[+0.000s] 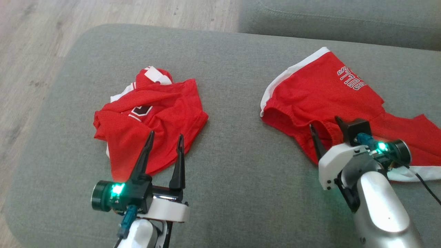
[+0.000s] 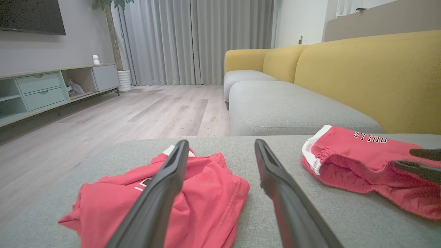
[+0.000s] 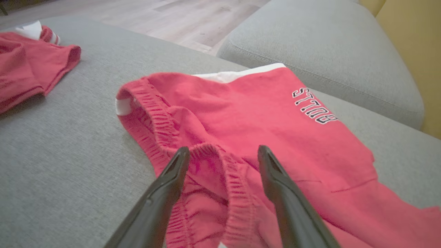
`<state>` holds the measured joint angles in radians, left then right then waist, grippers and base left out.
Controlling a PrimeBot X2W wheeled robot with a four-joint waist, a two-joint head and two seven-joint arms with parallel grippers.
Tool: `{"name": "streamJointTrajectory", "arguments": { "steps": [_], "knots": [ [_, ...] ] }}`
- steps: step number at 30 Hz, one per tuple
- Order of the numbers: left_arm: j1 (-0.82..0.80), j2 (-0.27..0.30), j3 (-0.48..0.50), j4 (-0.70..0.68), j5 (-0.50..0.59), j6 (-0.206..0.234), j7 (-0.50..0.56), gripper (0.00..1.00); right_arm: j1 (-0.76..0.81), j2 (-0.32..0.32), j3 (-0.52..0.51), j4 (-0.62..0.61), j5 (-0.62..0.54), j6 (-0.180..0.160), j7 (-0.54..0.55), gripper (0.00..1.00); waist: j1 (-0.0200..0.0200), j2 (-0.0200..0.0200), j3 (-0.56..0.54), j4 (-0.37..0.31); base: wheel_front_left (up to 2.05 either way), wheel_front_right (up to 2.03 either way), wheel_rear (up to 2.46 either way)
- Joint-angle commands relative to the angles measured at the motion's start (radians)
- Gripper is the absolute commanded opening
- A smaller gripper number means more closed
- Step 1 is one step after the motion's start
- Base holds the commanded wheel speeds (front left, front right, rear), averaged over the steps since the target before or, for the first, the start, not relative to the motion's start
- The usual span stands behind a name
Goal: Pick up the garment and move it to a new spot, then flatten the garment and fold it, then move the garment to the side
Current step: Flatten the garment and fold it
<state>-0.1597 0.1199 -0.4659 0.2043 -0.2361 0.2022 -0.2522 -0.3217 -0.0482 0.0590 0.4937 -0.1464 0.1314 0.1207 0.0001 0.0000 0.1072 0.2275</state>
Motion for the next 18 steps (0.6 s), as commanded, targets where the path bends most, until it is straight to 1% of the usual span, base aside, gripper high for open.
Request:
{"name": "streamJointTrajectory", "arguments": {
  "steps": [1,5,8,9,10,18],
  "knots": [
    [-0.043,0.001,0.034,-0.029,0.011,0.002,-0.01,1.0,-0.038,-0.002,0.013,-0.022,-0.01,-0.001,-0.003,1.0,-0.0001,0.0,0.004,0.004,0.0,0.0,0.0],
    [-0.041,-0.002,0.036,-0.031,0.013,0.001,-0.01,1.0,-0.035,-0.002,-0.024,0.017,-0.029,-0.001,-0.002,1.0,-0.0001,0.0,0.011,0.005,0.0,0.0,0.0],
    [-0.042,-0.005,0.035,-0.029,0.016,-0.001,-0.01,1.0,-0.037,-0.002,-0.033,0.043,-0.02,-0.001,-0.006,1.0,-0.0001,0.0,0.015,0.002,0.0,0.0,0.0],
    [-0.043,-0.006,0.034,-0.028,0.017,-0.002,-0.01,1.0,-0.037,-0.002,-0.029,0.053,-0.011,-0.001,-0.005,0.81,-0.0001,0.0,0.015,0.001,0.0,0.0,0.0],
    [-0.043,-0.006,0.033,-0.027,0.019,-0.003,-0.01,1.0,-0.038,-0.002,-0.021,0.062,0.002,-0.001,-0.007,0.0,-0.0001,0.0,0.014,-0.001,0.0,0.0,0.0],
    [-0.024,0.009,0.048,-0.024,0.02,0.0,-0.01,1.0,-0.048,-0.002,0.098,0.059,0.143,-0.001,-0.06,0.0,-0.0001,0.0,-0.017,-0.035,0.0,0.0,0.0]
  ]
}}
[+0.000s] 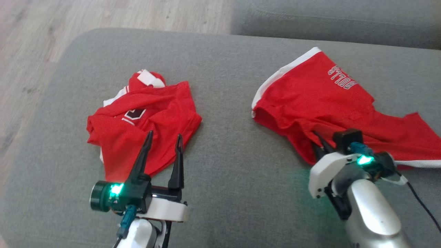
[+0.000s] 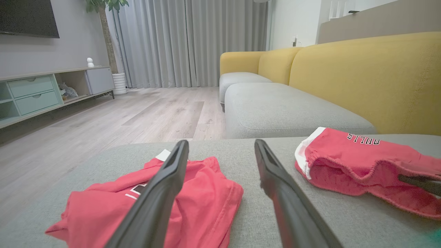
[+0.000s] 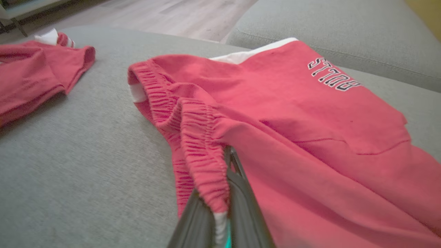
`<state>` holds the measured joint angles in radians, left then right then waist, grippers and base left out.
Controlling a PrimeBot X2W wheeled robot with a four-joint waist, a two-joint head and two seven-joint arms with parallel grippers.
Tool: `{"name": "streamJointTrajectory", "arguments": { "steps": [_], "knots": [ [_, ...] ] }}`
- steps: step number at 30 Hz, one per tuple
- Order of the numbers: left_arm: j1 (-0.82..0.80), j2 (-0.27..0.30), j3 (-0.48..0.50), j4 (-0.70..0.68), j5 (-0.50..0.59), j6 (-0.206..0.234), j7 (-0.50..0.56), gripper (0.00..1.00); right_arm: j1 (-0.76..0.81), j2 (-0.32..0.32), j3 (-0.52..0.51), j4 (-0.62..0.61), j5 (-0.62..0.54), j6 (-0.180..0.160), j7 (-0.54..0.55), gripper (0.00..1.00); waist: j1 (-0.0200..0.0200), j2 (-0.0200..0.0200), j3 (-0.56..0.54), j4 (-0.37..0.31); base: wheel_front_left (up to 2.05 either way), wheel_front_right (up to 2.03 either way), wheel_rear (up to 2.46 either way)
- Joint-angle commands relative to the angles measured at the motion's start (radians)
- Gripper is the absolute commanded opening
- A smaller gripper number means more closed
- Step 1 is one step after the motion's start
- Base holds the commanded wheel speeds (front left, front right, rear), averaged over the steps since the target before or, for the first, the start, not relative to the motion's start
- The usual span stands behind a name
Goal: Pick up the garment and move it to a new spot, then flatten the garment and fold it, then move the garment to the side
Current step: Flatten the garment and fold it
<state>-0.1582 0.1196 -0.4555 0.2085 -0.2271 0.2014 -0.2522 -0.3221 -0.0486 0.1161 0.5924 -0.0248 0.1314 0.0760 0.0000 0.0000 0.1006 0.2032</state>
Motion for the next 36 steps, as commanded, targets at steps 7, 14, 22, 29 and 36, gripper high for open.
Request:
{"name": "streamJointTrajectory", "arguments": {
  "steps": [7,14,22,29,36],
  "knots": [
    [-0.011,0.029,0.046,-0.032,0.01,0.004,-0.01,1.0,-0.048,-0.002,0.181,-0.076,0.17,-0.001,-0.015,0.0,0.0,0.0,-0.042,-0.03,0.0,0.0,0.0],
    [-0.002,0.039,0.041,-0.038,0.012,0.008,-0.008,1.0,-0.055,-0.002,0.295,-0.096,0.259,-0.001,-0.02,0.0,0.0,0.0,-0.062,-0.016,0.0,0.0,0.0],
    [0.002,0.046,0.04,-0.042,0.006,0.013,-0.007,1.0,-0.063,-0.002,0.334,-0.079,0.29,-0.001,-0.033,1.0,0.0,0.0,-0.073,0.002,0.0,0.0,0.0],
    [0.009,0.048,0.048,-0.05,-0.003,0.025,-0.007,1.0,-0.048,-0.002,0.317,-0.095,0.251,-0.001,-0.017,1.0,0.0,0.0,-0.089,-0.038,0.0,0.0,0.0],
    [0.012,0.045,0.049,-0.056,-0.009,0.029,-0.008,1.0,0.013,-0.002,0.225,-0.189,0.181,-0.001,0.007,1.0,0.0,0.0,-0.123,-0.105,0.0,0.0,0.0]
  ]
}}
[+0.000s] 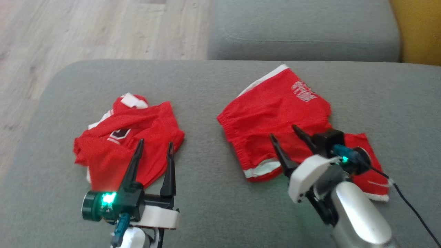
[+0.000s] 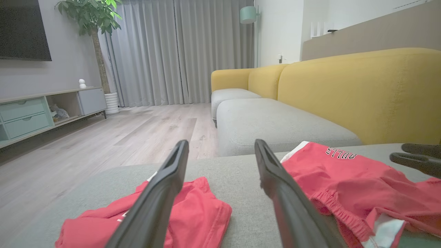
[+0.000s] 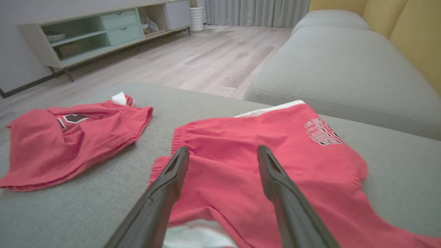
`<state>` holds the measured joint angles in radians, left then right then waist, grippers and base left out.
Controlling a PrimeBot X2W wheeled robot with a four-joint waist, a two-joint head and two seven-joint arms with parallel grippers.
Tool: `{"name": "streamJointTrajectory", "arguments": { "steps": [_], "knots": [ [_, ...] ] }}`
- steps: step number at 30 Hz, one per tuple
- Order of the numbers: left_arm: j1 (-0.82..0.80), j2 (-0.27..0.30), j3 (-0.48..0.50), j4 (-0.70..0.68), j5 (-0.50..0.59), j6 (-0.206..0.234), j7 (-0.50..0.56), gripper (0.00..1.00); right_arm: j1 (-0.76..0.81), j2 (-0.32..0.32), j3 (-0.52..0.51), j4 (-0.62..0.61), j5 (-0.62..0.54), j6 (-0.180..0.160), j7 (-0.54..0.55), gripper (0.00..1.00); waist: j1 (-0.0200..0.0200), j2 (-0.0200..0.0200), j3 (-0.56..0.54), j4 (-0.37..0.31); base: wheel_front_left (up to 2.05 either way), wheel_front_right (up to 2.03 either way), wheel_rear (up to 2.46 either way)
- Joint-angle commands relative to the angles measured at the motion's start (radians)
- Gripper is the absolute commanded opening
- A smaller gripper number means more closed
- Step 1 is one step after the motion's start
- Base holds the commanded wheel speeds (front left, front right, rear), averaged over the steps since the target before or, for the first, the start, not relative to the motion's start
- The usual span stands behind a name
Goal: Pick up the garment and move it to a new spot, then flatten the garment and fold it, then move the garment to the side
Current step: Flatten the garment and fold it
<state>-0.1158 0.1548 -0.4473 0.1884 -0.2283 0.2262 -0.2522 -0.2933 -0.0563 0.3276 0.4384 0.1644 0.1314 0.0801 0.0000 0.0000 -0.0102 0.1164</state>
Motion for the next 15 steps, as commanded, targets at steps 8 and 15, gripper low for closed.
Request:
{"name": "streamJointTrajectory", "arguments": {
  "steps": [8,15],
  "knots": [
    [-0.04,0.003,0.04,-0.043,-0.011,0.008,-0.008,1.0,0.088,0.006,-0.16,-0.181,-0.076,-0.001,0.039,1.0,0.0,0.0,-0.017,-0.101,0.0,0.0,0.0],
    [-0.048,-0.01,0.034,-0.04,-0.014,0.003,-0.009,1.0,0.169,0.006,-0.328,-0.292,-0.095,-0.001,-0.051,1.0,0.0,0.0,-0.005,-0.175,0.0,0.0,0.0]
  ]
}}
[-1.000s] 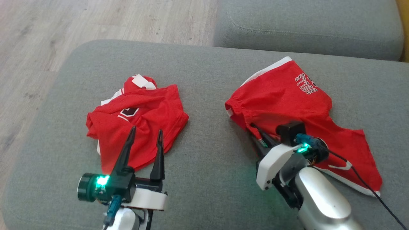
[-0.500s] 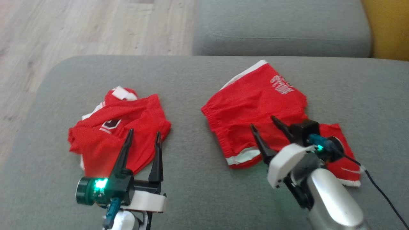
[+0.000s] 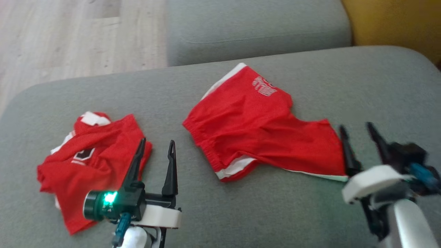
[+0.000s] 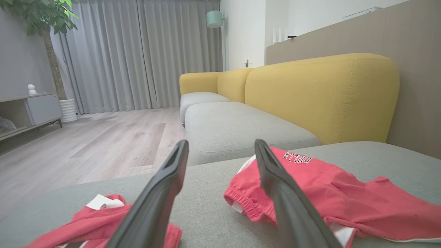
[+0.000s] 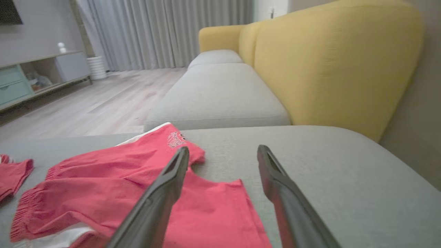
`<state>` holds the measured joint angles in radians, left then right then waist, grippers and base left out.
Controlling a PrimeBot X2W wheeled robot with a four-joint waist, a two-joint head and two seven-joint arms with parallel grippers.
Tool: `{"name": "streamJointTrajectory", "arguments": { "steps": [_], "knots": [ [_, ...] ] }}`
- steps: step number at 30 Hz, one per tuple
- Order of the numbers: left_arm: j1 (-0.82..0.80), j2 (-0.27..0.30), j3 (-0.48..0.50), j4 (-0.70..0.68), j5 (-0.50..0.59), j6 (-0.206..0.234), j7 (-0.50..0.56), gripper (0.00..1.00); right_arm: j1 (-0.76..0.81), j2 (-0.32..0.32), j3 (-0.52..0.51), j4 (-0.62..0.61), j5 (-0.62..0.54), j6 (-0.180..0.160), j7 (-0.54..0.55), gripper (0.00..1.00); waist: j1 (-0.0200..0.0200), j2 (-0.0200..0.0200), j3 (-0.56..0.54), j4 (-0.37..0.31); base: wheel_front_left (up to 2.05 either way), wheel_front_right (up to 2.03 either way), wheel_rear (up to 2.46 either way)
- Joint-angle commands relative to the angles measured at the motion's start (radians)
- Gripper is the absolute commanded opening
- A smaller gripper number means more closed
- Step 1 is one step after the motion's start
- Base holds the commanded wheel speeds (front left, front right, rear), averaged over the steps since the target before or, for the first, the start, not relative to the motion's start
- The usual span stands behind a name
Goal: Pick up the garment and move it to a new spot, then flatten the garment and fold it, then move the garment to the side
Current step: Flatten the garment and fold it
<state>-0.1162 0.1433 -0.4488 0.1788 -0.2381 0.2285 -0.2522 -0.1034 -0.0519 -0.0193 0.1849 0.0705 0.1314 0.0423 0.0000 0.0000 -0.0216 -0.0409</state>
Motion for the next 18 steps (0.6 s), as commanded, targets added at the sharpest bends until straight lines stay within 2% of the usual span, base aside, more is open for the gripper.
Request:
{"name": "streamJointTrajectory", "arguments": {
  "steps": [1,8,15,17,18],
  "knots": [
    [-0.049,-0.002,0.036,-0.028,-0.006,-0.002,-0.009,1.0,-0.008,0.002,0.001,-0.047,0.006,-0.001,-0.034,1.0,0.0,0.0,0.009,-0.028,0.0,0.0,0.0],
    [-0.047,-0.02,0.03,-0.015,-0.004,-0.016,-0.009,1.0,0.092,0.002,-0.059,-0.054,0.059,-0.001,-0.173,1.0,0.0,0.0,0.028,-0.076,0.0,0.0,0.0],
    [-0.056,-0.024,0.019,0.004,0.01,-0.033,-0.009,1.0,0.097,0.002,-0.064,-0.04,0.083,-0.001,-0.227,1.0,0.0,0.0,0.051,-0.094,0.0,0.0,0.0],
    [-0.064,-0.023,0.008,0.023,0.011,-0.047,-0.009,1.0,0.086,0.002,-0.061,-0.038,0.087,-0.001,-0.232,1.0,0.0,0.0,0.062,-0.099,0.0,0.0,0.0],
    [-0.071,-0.023,-0.015,0.057,0.009,-0.07,0.021,1.0,0.076,0.002,-0.056,-0.035,0.089,-0.001,-0.236,1.0,0.0,0.0,0.074,-0.105,0.0,0.0,0.0]
  ]
}}
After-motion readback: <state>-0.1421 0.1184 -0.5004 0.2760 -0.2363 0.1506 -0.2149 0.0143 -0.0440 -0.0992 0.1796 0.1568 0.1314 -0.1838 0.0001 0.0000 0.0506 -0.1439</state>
